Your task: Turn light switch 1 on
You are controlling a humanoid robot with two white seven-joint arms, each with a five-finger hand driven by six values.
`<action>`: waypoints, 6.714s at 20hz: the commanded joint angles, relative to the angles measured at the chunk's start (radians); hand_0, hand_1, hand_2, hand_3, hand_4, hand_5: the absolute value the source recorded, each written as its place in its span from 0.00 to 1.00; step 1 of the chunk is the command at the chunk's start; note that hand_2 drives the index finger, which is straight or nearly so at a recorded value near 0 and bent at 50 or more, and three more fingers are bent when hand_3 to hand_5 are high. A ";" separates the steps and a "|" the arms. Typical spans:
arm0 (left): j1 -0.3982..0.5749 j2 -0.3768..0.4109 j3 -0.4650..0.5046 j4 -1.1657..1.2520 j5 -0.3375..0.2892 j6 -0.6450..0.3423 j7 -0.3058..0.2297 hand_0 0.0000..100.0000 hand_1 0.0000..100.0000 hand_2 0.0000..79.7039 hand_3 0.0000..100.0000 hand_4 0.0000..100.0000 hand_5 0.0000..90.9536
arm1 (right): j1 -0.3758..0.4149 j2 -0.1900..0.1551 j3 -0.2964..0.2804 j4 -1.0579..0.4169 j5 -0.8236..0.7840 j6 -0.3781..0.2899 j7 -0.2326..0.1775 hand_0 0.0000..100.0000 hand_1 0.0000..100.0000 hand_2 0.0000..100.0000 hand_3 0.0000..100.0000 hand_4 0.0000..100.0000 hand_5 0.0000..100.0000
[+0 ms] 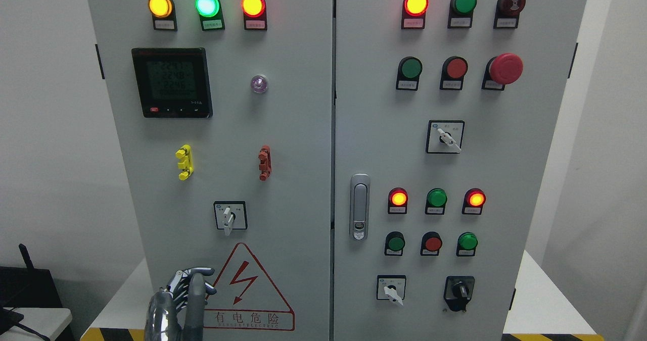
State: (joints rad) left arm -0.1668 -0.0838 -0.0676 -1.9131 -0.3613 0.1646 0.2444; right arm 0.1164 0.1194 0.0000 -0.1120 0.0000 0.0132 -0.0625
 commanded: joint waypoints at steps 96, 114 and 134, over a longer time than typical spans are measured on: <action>-0.304 -0.028 -0.087 0.051 0.128 0.469 0.217 0.24 0.43 0.61 0.83 0.88 0.97 | 0.000 -0.001 0.017 0.000 -0.025 -0.001 0.000 0.12 0.39 0.00 0.00 0.00 0.00; -0.310 -0.028 -0.089 0.052 0.136 0.475 0.217 0.25 0.42 0.61 0.84 0.89 0.97 | 0.000 0.000 0.017 0.000 -0.025 -0.001 0.000 0.12 0.39 0.00 0.00 0.00 0.00; -0.324 -0.028 -0.090 0.054 0.136 0.501 0.216 0.27 0.40 0.61 0.84 0.88 0.97 | 0.000 -0.001 0.017 0.000 -0.025 -0.001 0.000 0.12 0.39 0.00 0.00 0.00 0.00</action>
State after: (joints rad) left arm -0.4877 -0.1120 -0.1575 -1.8603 -0.2257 0.6653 0.4620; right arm 0.1162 0.1191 0.0000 -0.1120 0.0000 0.0127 -0.0625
